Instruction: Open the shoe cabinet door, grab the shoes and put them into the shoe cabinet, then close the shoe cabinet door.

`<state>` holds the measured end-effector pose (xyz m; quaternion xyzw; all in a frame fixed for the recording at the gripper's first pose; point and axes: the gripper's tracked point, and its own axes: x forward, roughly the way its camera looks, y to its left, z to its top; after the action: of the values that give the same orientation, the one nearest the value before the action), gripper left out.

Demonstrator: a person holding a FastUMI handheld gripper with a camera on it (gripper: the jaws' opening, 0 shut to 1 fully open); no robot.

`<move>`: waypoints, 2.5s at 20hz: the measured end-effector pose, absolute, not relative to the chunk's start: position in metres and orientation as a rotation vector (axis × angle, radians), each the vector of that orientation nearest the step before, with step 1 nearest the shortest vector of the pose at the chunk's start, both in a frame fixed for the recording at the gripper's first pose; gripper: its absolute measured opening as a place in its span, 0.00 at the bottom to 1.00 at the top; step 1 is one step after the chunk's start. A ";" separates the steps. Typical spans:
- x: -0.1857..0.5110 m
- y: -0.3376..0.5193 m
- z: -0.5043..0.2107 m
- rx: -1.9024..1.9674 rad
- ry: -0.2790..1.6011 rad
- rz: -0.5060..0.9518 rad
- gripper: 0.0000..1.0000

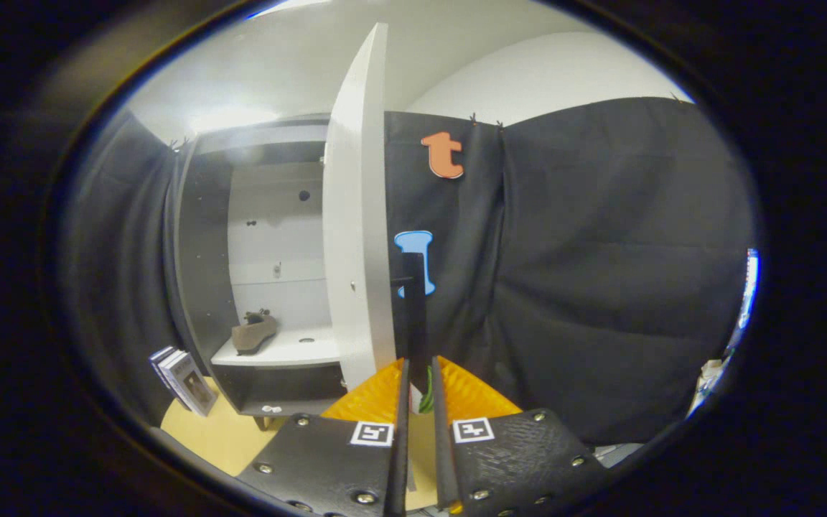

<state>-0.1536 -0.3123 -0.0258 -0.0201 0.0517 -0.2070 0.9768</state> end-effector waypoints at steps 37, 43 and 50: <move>-0.107 -0.041 -0.501 -0.114 0.873 -0.087 0.21; -0.098 -0.048 -0.540 -0.138 0.926 -0.124 0.21; -0.094 -0.053 -0.544 -0.196 0.956 -0.139 0.07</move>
<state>-0.0937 -0.0530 -0.5438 -0.0942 0.4590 -0.0667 0.8809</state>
